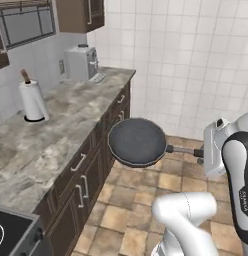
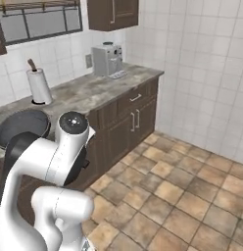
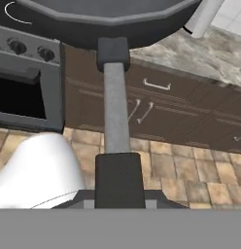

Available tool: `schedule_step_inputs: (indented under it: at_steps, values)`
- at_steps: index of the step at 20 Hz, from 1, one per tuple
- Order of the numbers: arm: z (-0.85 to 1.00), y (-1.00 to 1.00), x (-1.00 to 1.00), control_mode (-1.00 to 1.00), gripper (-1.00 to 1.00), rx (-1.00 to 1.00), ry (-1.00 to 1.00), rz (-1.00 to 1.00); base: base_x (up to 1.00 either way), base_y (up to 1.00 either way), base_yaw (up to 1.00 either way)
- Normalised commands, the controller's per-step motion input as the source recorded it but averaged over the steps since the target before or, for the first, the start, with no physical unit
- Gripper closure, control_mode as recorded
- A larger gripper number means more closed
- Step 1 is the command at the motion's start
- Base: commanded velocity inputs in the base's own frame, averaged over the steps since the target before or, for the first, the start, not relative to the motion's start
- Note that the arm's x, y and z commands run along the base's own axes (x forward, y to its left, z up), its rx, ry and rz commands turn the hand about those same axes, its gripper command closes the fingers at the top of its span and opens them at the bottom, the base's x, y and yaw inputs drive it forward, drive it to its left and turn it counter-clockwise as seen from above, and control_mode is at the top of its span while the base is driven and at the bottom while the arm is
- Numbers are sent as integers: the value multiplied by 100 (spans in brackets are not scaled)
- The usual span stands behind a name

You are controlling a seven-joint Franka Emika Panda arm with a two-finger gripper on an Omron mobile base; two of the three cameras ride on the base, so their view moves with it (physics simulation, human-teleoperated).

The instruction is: Move the pot and pan from the stove into the sink.

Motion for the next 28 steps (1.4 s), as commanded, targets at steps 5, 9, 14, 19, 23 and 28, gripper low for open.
schedule_step_inputs:
  at_steps: [5, 9, 14, 19, 23, 28]
  values:
    - [0, 0, 0, 100, 100, 0, 0, 0, 0, -8, -50]
    - [0, 0, 0, 100, 100, 0, 0, 0, 0, -8, -50]
    - [0, 0, 0, 100, 100, 0, 0, 0, 0, -8, -50]
    - [0, 0, 0, 100, 100, 0, 0, 0, 0, -8, -50]
    - [0, 0, 0, 100, 100, 0, 0, 0, 0, -7, -50]
    - [0, 0, 0, 100, 100, 0, 0, 0, 0, -6, -50]
